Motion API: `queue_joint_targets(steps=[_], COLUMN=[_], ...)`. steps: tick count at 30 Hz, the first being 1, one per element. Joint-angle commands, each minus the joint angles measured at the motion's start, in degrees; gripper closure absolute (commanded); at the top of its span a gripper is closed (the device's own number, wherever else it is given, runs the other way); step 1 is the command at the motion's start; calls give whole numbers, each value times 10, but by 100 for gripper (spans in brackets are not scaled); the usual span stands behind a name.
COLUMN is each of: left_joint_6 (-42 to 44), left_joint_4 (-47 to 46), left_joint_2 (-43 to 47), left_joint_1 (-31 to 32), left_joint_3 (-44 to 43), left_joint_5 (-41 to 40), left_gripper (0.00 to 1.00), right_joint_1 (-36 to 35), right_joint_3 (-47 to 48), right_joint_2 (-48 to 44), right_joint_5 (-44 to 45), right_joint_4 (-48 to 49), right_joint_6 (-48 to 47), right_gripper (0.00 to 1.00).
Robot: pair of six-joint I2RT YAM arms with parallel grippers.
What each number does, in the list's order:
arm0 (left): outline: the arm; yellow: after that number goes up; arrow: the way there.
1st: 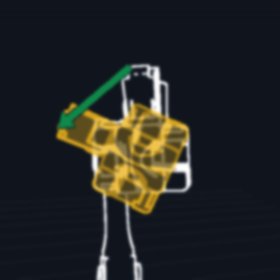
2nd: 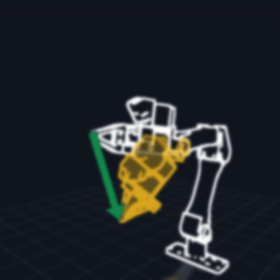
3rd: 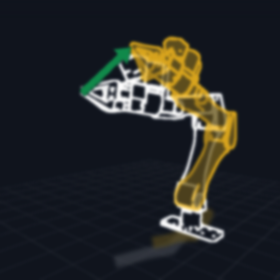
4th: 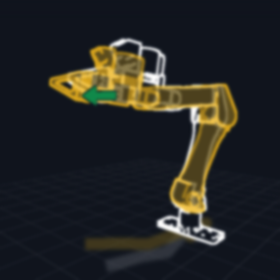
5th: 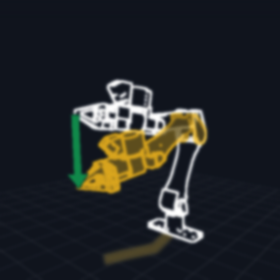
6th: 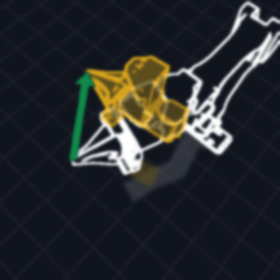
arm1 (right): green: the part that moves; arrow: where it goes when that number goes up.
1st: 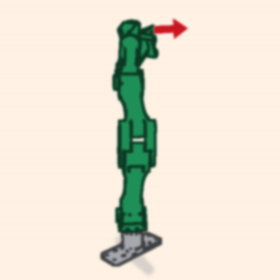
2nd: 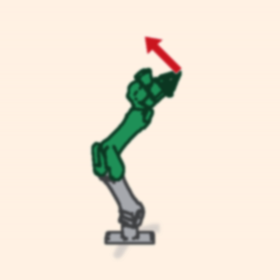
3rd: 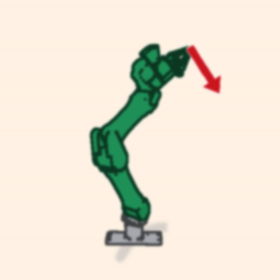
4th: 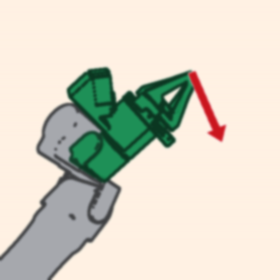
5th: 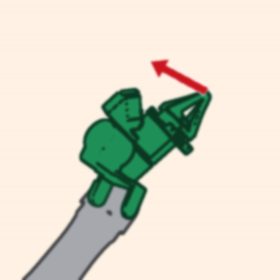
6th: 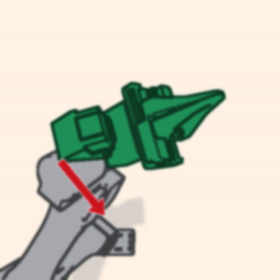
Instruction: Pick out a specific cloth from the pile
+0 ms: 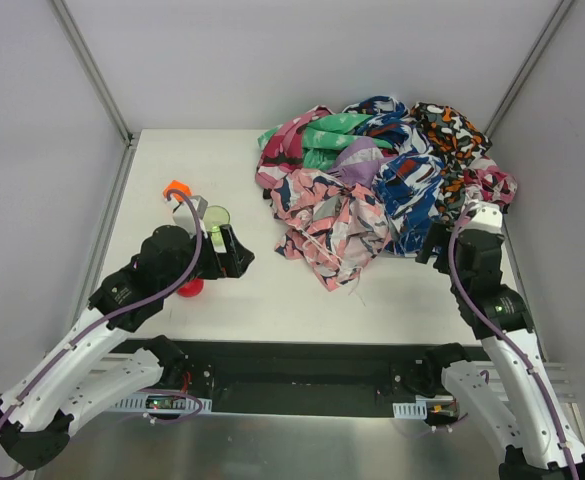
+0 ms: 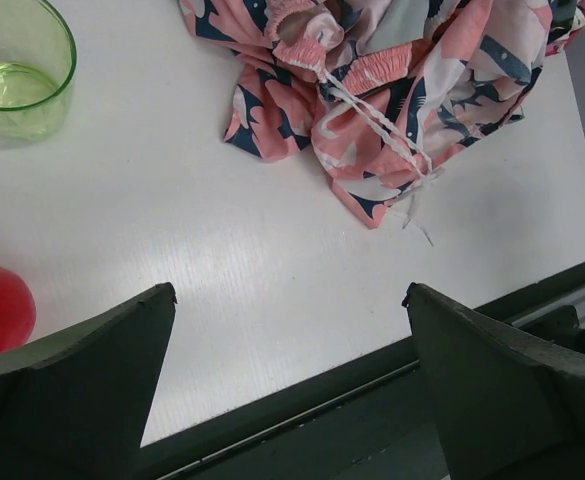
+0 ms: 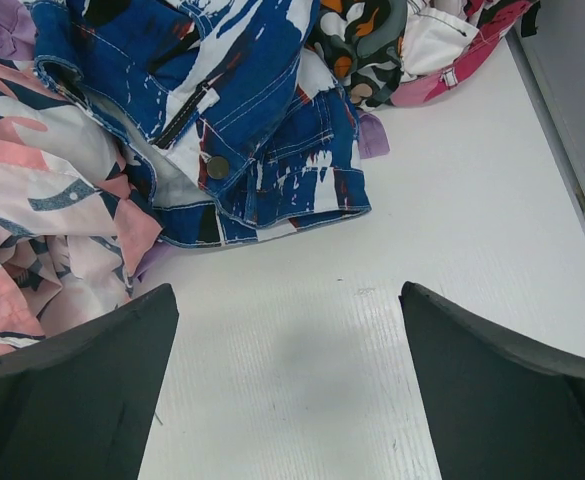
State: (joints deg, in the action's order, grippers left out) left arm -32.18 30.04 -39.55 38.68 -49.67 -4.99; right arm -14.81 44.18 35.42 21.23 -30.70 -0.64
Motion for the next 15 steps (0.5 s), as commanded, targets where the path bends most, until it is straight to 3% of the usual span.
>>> queue_joint_targets(steps=[1, 8, 12, 14, 15], left_joint_6=[-3, -5, -6, -8, -7], left_joint_4=[12, 16, 16, 17, 16], left_joint_2=[5, 7, 6, 6, 4], left_joint_1=[4, 4, 4, 4, 4], left_joint_3=[10, 24, 33, 40, 42], left_joint_5=[-26, -41, -55, -62, -64], left_gripper=[1, 1, 1, 1, 1], right_joint_1=[-1, -1, -7, -49, -101], right_joint_3=[3, -8, -9, 5, 18], right_joint_2=[-4, -40, -25, 16, 47], right_joint_5=[6, -119, -264, -284, -250], right_joint_4=[17, 63, 100, 102, 97], right_joint_6=[1, -37, -73, -103, -125], right_gripper=[4, 4, 4, 4, 4])
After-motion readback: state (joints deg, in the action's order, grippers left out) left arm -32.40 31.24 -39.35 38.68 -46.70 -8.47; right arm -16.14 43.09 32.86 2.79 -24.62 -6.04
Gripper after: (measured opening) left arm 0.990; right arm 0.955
